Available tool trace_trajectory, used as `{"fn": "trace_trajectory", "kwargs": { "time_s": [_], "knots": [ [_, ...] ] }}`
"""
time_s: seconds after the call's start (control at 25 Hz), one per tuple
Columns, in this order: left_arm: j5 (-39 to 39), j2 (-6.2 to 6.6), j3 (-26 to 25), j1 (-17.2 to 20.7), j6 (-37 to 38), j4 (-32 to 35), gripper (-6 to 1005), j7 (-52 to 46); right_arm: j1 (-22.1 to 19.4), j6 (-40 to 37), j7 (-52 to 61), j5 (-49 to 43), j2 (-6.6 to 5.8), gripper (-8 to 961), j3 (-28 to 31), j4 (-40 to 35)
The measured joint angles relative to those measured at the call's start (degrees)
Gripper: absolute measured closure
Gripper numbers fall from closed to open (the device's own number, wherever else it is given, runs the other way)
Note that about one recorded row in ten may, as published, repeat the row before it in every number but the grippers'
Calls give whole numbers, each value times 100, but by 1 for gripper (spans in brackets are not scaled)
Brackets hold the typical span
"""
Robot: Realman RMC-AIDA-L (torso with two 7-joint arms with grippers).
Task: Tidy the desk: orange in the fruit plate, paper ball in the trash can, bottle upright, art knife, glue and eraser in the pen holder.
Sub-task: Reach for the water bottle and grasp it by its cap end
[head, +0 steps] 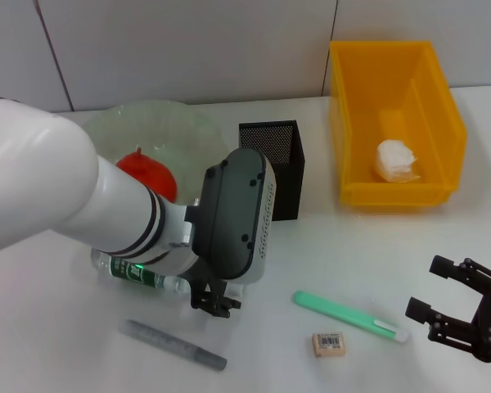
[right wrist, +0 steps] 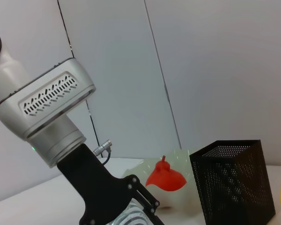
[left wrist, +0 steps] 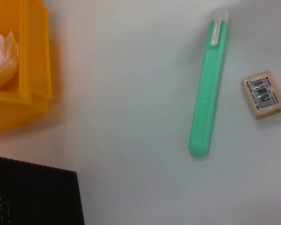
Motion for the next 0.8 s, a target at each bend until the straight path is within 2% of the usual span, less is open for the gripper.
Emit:
{"fn": "trace_trajectory", "kwargs": {
  "time_s": [0.08, 0.28, 0.8],
  "knots": [
    [2, 0, 17, -7, -8, -23, 294, -1, 2, -1, 1, 0, -2, 105, -1, -11],
    [73, 0, 115, -38, -103, -95, 287, -8, 4, 6, 9, 0, -8, 106, -13, -31],
    [233, 0, 295, -39, -276, -156, 378, -22, 41, 30, 77, 0, -31, 106, 0, -92]
  ]
}}
